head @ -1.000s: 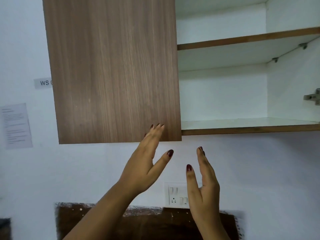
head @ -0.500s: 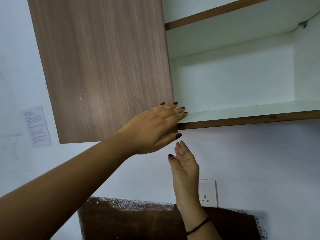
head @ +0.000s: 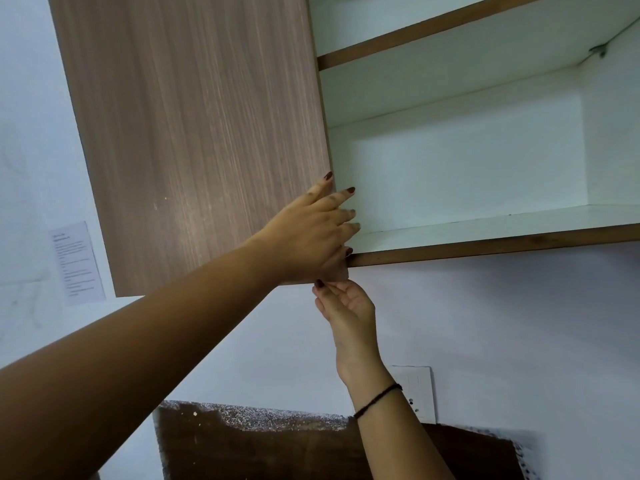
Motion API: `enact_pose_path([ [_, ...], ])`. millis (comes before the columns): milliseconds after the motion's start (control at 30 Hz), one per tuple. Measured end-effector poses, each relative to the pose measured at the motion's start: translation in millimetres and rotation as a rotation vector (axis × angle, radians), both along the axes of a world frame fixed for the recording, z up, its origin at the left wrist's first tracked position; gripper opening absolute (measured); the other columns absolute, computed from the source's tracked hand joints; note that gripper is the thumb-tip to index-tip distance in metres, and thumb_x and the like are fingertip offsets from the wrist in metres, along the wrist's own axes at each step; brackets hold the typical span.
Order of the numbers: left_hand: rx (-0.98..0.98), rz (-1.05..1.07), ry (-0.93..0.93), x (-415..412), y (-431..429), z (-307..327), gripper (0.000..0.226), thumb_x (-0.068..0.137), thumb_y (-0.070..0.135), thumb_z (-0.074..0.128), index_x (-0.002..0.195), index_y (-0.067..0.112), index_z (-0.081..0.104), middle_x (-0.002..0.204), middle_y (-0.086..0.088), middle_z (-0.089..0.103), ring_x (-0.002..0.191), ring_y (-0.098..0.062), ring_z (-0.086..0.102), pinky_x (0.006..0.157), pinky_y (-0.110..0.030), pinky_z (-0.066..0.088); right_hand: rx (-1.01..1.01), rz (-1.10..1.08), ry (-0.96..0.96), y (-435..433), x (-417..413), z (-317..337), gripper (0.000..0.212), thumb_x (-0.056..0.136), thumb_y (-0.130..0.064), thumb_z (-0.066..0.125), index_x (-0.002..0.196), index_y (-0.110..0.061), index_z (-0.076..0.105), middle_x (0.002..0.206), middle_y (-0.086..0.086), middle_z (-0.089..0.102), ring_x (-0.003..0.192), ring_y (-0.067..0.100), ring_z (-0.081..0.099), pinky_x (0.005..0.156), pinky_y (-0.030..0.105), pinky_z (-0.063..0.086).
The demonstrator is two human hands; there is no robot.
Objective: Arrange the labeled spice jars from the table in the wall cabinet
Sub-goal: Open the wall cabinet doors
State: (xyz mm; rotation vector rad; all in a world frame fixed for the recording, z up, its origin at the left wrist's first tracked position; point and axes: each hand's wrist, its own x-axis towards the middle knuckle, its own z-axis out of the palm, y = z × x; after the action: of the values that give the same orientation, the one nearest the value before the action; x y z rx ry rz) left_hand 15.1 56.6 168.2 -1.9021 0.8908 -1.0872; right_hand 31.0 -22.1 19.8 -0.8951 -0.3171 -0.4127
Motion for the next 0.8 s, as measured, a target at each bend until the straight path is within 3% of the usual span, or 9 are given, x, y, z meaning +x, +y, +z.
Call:
enact_pose_path([
  [67,0.042,-0.029,-0.024,3.3,0.3,1.2,0.060,0.097,0.040,0.019,0.112,0.020,0.074,0.117,-0.002,0.072,0.137,-0.029,0.047,0.122,-0.050,0.003,0.009,0.049,-0.021,1.6,4.6,1.8,0.019,0.089,-0.008,0.069,0.108,-0.010,0.069,0.106,0.005,0.075,0.106,0.019,0.069,0.099,0.035,0.052],
  [167,0.080,-0.073,-0.016,3.3,-1.6,4.5,0.059,0.098,0.036,0.019,0.091,0.023,0.075,0.093,0.003,0.069,0.107,-0.022,0.062,0.121,-0.043,0.001,-0.008,0.128,-0.067,3.6,6.8,6.3,0.027,0.092,-0.015,0.067,0.119,-0.014,0.067,0.112,0.003,0.074,0.112,0.021,0.067,0.098,0.033,0.052],
  [233,0.110,-0.092,-0.016,4.4,-2.9,8.1,0.049,0.099,0.032,0.028,0.082,0.022,0.072,0.081,0.004,0.062,0.087,-0.017,0.060,0.122,-0.045,0.011,-0.014,0.142,-0.083,4.9,6.6,8.0,0.028,0.092,-0.016,0.066,0.121,-0.014,0.065,0.111,0.003,0.074,0.107,0.022,0.069,0.093,0.031,0.054],
  [300,0.114,-0.121,0.011,5.2,-2.5,10.5,0.033,0.098,0.025,0.045,0.078,0.020,0.070,0.075,0.003,0.059,0.079,-0.017,0.059,0.122,-0.048,0.018,-0.030,0.078,-0.082,6.6,6.9,7.1,0.022,0.092,-0.015,0.067,0.114,-0.013,0.067,0.100,0.003,0.075,0.098,0.026,0.072,0.087,0.032,0.058],
  [367,0.093,-0.148,0.023,5.5,-1.1,9.6,0.029,0.097,0.022,0.050,0.077,0.019,0.070,0.074,0.003,0.058,0.077,-0.017,0.058,0.122,-0.045,0.016,-0.076,-0.016,-0.101,8.6,7.7,3.5,0.017,0.091,-0.014,0.068,0.107,-0.017,0.067,0.096,-0.001,0.076,0.096,0.025,0.071,0.091,0.037,0.057],
  [533,-0.004,-0.174,0.028,-1.3,1.2,3.6,0.050,0.096,0.027,0.025,0.081,0.018,0.072,0.078,0.002,0.060,0.081,-0.019,0.059,0.120,-0.035,0.005,-0.109,-0.086,-0.129,14.3,5.0,-0.7,0.019,0.091,-0.014,0.069,0.108,-0.021,0.067,0.102,-0.005,0.076,0.102,0.017,0.070,0.099,0.045,0.052],
  [800,0.004,-0.188,-0.030,-11.4,7.0,-6.0,0.046,0.098,0.022,0.026,0.094,0.011,0.071,0.087,-0.004,0.060,0.090,-0.026,0.058,0.116,-0.043,0.024,-0.115,-0.077,-0.137,17.8,-5.9,1.4,0.021,0.089,-0.012,0.070,0.105,-0.025,0.066,0.105,0.000,0.076,0.102,0.019,0.071,0.098,0.045,0.054],
])
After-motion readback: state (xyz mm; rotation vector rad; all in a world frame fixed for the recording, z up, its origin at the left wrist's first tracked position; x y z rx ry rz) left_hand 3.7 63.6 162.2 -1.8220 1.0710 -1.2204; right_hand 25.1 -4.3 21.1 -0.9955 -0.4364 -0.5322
